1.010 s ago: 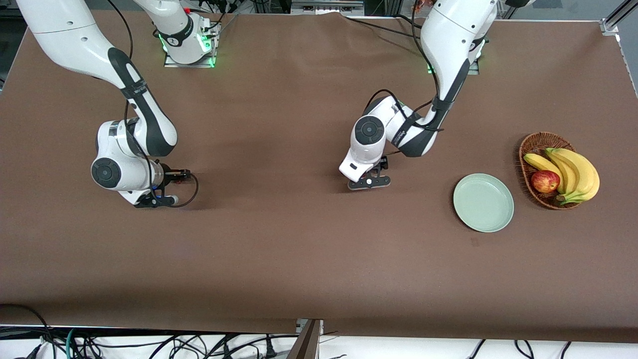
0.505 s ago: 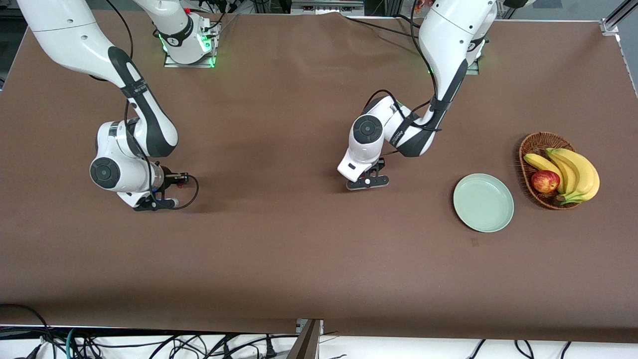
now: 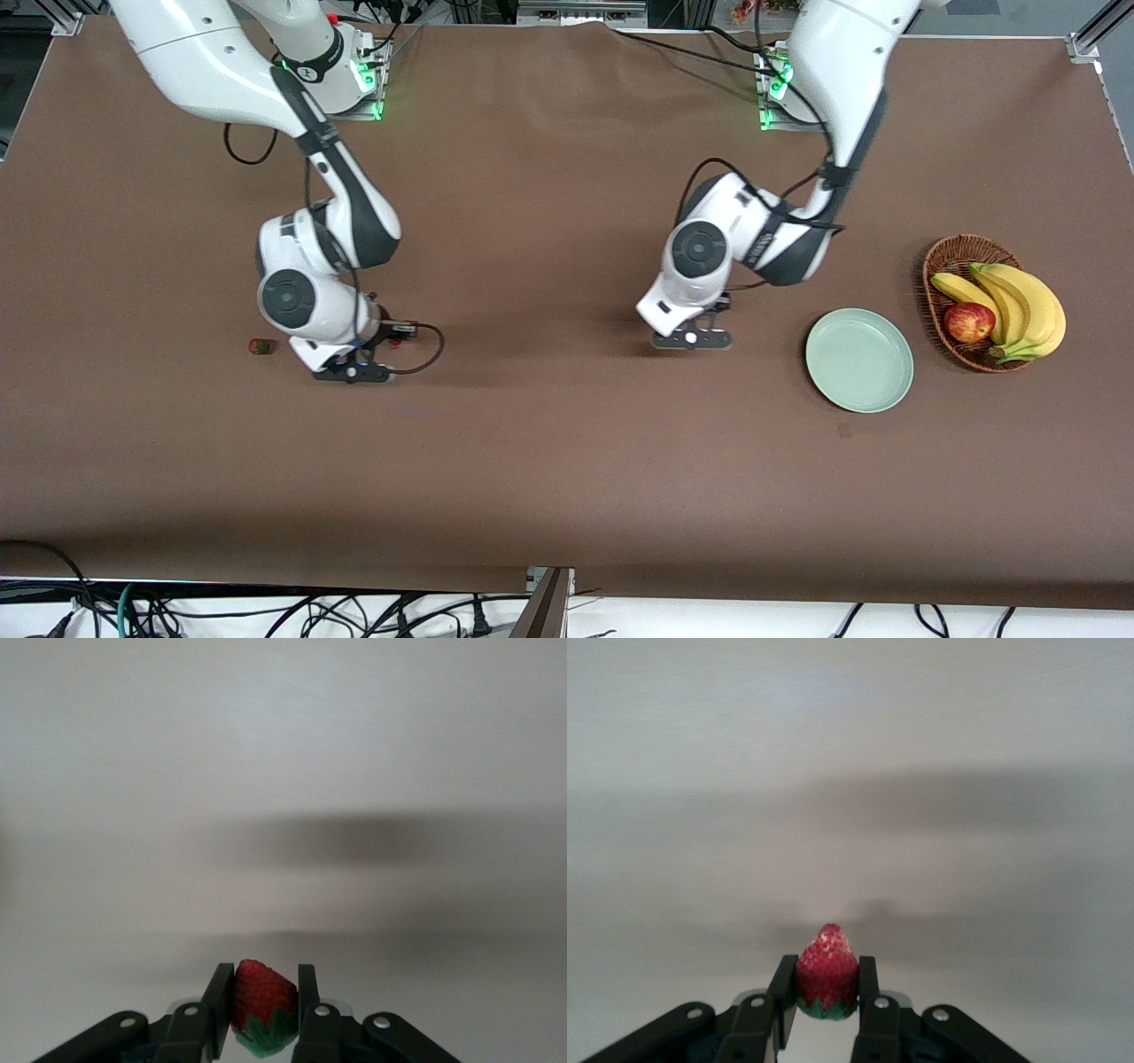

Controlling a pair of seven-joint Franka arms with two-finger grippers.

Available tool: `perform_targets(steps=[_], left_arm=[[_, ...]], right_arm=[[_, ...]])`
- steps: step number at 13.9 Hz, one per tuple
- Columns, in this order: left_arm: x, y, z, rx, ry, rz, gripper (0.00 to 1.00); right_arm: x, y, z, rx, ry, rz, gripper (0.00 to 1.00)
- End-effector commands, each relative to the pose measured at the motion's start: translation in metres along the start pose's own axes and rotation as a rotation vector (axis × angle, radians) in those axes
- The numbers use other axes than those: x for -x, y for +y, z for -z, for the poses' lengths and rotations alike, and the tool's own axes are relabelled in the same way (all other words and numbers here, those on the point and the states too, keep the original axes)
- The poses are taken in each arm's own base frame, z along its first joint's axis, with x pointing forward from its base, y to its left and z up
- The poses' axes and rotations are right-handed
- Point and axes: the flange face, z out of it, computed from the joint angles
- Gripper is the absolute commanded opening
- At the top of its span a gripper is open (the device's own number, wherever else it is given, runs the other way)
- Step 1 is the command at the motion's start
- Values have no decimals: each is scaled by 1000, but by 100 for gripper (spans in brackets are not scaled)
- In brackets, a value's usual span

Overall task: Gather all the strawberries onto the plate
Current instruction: 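Drop the strawberry on the plate while the right gripper sets another mid-table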

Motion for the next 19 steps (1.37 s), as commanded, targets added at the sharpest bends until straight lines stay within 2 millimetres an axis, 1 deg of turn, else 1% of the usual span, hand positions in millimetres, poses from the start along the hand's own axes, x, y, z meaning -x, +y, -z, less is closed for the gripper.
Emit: perform_targets(steps=[1,2,3,4,5,7,8,9,10,11,12,13,15,16,17,18,19], left_arm=[[-8,-63,30,-2,-29,-172,5],[-11,-81,32,0,-41,-242,5],[-16,-101,33,8,-45,-310,4],[-21,-121,32,18,-45,-380,4],[-26,-140,30,26,-45,-444,4],[-33,-181,26,43,-45,-537,4],[-35,-203,23,52,-45,-574,6],[-38,-225,18,63,-47,-605,11],[-39,-239,13,70,-51,-634,18],[-39,-251,6,78,-54,-669,18],[-42,-270,-5,89,-50,-689,18],[-43,-281,-11,91,-33,-721,18],[-46,-307,-41,108,-17,-782,17],[-46,-314,-53,102,16,-818,17],[-42,-318,-65,98,43,-842,15],[-36,-312,-80,94,64,-847,15],[-33,-311,-87,90,78,-847,16]], right_arm=[[4,-79,2,-27,35,-103,0],[7,-116,1,-44,54,-147,0],[8,-153,5,-72,78,-197,0],[12,-180,3,-92,90,-247,0],[13,-201,4,-116,101,-289,0],[26,-249,2,-194,150,-313,0],[38,-271,-5,-245,178,-326,0],[44,-286,-13,-311,214,-346,0],[51,-299,-22,-365,238,-365,0],[58,-309,-31,-401,252,-375,0],[63,-315,-36,-421,254,-387,0],[70,-321,-39,-428,251,-394,0],[76,-327,-45,-431,243,-404,0],[76,-328,-46,-434,244,-402,14],[76,-329,-45,-447,258,-394,76],[77,-331,-39,-452,272,-373,100],[72,-327,-26,-457,281,-374,100]])
